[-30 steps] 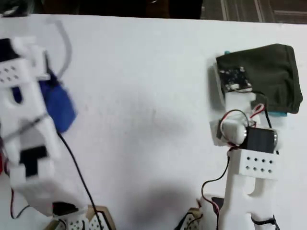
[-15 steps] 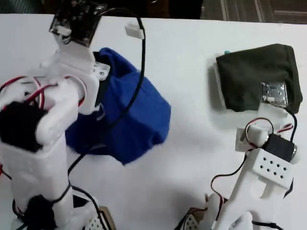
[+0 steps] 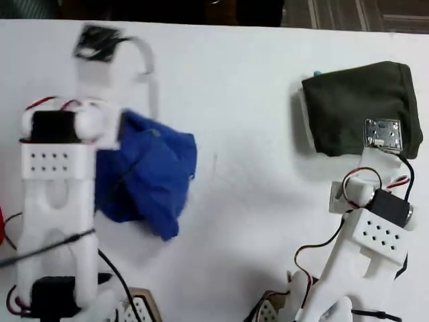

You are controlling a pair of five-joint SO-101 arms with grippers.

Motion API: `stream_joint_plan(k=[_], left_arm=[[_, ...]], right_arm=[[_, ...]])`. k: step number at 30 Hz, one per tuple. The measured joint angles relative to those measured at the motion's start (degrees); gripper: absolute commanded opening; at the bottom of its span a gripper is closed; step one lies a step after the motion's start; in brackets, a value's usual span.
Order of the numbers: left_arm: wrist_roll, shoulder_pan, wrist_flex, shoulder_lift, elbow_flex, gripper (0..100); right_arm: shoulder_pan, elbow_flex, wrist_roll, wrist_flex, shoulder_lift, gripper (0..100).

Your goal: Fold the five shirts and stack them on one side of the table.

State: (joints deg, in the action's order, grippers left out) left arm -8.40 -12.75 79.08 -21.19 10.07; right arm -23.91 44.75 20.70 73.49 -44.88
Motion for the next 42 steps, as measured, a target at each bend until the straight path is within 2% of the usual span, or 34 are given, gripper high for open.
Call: stream_joint_plan(k=[5, 8, 12, 17, 21, 27, 31, 35, 42], left_arm=[[-8.3, -10.4, -9.3, 0.0, 18.8, 4], [-13.5, -13.1, -12.1, 0.0, 26.8, 11], [-17.0, -17.7, -12.4, 0.0, 28.4, 23], [-18.2, -20.1, -9.1, 0.0, 21.7, 23], [-18.2, -16.0, -6.4, 0.0, 15.2, 23], [-18.2, 0.4, -5.6, 0.0, 15.7, 23], [-18.4, 8.2, -9.9, 0.0, 19.9, 23], [-18.4, 10.9, -14.6, 0.0, 24.1, 23], [-18.5, 10.8, -20.0, 0.0, 27.3, 23]], right_arm=[[5.9, 0.0, 0.0, 0.0, 0.0, 17.3], [11.7, 0.0, 0.0, 0.0, 0.0, 17.3], [18.0, 0.0, 0.0, 0.0, 0.0, 17.3], [19.6, 0.3, 0.0, 0.0, 0.0, 17.3], [20.0, 0.4, 0.0, 0.0, 0.0, 17.3], [20.1, 0.4, 0.0, 0.0, 0.0, 17.3], [20.1, 0.4, 0.0, 0.0, 0.0, 17.3], [20.1, 0.4, 0.0, 0.0, 0.0, 17.3], [20.1, 0.4, 0.0, 0.0, 0.0, 17.3]])
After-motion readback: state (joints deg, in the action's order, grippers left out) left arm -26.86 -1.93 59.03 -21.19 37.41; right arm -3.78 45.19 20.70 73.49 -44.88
